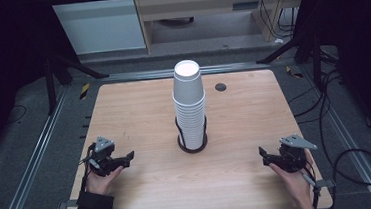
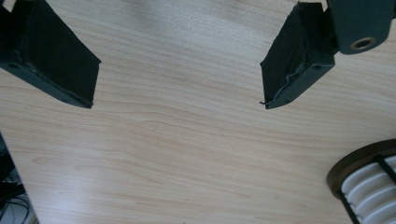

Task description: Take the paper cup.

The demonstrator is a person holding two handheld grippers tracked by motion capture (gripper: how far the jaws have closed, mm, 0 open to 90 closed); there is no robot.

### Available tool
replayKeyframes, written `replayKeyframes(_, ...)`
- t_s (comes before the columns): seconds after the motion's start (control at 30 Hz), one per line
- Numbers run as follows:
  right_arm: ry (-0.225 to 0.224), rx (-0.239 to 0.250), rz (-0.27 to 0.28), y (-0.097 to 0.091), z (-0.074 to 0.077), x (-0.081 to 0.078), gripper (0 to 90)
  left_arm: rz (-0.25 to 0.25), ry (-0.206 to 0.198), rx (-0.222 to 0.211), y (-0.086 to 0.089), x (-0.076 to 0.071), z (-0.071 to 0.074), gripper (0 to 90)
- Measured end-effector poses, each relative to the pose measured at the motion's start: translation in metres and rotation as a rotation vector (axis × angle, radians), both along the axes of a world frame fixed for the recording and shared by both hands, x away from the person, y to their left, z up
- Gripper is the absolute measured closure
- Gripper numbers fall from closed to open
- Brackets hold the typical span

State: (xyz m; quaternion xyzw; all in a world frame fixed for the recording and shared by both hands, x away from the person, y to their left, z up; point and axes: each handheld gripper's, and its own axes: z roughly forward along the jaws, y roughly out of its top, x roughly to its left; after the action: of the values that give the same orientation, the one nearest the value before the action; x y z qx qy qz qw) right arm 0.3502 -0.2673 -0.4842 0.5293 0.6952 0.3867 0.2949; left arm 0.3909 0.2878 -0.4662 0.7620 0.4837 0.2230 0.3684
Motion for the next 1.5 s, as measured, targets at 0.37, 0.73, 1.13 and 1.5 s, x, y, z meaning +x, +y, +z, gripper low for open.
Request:
replayKeyframes(0.37,-0.041,-0.019,0.017,0.004,0.008,-0.003,10.8,0.001,-0.067,-0.014,-0.001,-0.006,0.007,23.5)
replayKeyframes(0.73,-0.158,0.115,0.025,0.000,0.056,0.001,10.4,-0.032,-0.063,-0.039,-0.001,-0.007,0.011,20.0)
replayKeyframes(1.13,-0.297,0.213,0.143,0.025,0.134,0.008,8.3,-0.025,-0.051,-0.051,0.000,-0.007,0.012,21.7)
replayKeyframes(1.5,-0.327,0.200,0.211,0.057,0.171,0.025,7.9,-0.018,-0.057,-0.053,0.002,-0.007,0.014,20.0)
